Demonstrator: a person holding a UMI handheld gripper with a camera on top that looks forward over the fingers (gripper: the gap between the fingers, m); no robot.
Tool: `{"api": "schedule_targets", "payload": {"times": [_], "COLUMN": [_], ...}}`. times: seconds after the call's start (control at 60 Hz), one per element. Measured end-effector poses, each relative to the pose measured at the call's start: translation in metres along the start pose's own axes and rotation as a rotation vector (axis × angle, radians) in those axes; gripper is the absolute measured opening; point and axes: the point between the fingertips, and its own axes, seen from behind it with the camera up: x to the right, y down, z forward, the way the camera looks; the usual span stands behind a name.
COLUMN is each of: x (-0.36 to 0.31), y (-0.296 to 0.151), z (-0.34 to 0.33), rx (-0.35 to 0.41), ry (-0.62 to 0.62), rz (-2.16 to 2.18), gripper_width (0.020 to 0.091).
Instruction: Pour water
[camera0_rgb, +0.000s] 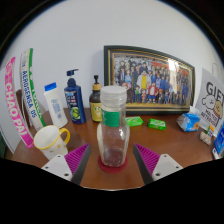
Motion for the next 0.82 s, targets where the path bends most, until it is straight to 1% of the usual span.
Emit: {"api": "schedule_targets", "payload": {"times": [0.117, 0.283, 0.383, 0.483, 0.617, 0.817], "x": [-0.01, -0.035, -0.049, -0.063, -0.074, -0.084], "y": [0.004, 0.011, 0.014, 0.014, 0.022, 0.036], "z": [-0.052, -0.152, -0.206, -0.249, -0.282, -0.298], "rx": [-0.049, -0.106, -0.115, -0.102, -0.106, -0.113], "ry": [0.031, 0.079, 0.115, 0.128, 0.131, 0.136], "rz": [-0.028, -0.063, -0.059, -0.061, -0.052, -0.033], "gripper_width": [0.0853, 0.0852, 0.0851, 0.0851, 0.0852, 0.0853]}}
